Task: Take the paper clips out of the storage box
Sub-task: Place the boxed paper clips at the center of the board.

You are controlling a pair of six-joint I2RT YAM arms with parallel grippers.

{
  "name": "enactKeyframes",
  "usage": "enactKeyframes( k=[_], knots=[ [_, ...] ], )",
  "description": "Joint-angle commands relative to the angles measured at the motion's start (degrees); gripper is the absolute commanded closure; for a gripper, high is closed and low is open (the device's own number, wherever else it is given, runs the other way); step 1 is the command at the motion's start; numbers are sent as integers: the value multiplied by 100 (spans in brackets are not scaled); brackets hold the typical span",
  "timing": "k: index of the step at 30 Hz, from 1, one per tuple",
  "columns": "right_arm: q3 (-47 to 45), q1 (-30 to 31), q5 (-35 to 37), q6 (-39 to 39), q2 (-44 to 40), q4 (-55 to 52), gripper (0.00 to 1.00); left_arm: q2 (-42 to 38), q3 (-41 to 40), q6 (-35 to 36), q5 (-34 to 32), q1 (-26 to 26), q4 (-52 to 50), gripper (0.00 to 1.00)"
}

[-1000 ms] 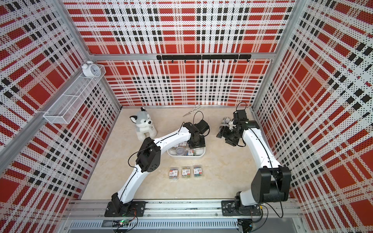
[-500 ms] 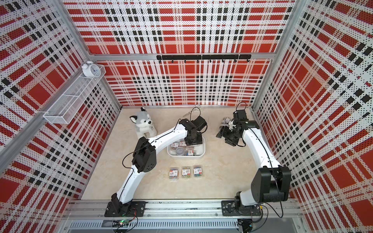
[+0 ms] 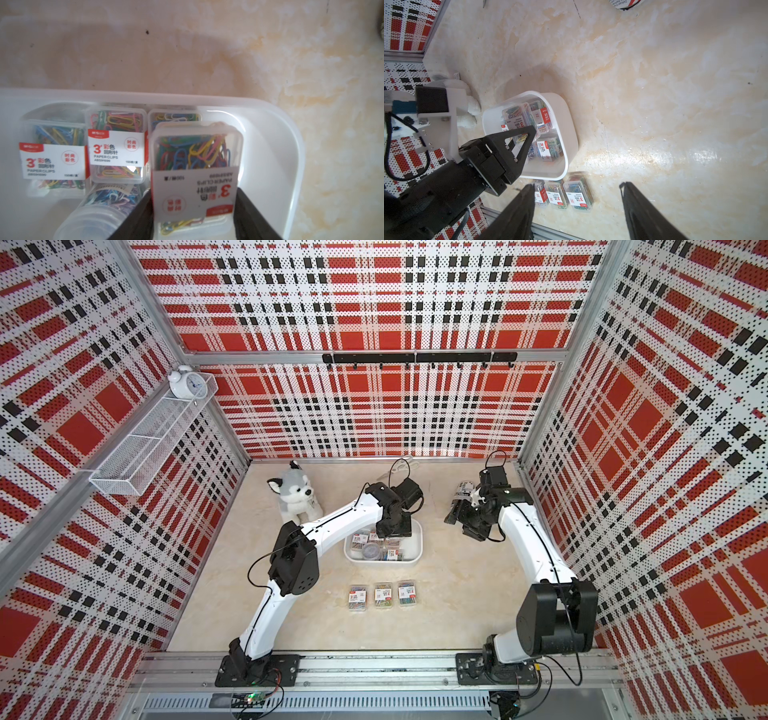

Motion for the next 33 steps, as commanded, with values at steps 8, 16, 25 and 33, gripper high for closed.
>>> enactKeyframes(
  k=[8, 16, 25, 33],
  knots=[
    [63, -34, -55, -47, 30, 79, 29, 294, -160, 269, -273, 86, -295, 40],
    [66, -35, -50, -45, 28, 91, 29, 405, -135, 315, -207, 130, -278, 33],
    [34, -35, -28, -49, 3, 82, 29, 393, 29, 225, -137, 138, -270, 39],
    [51, -33, -46, -52, 45, 99, 29, 345, 46, 269, -140, 165, -276, 46]
  ],
)
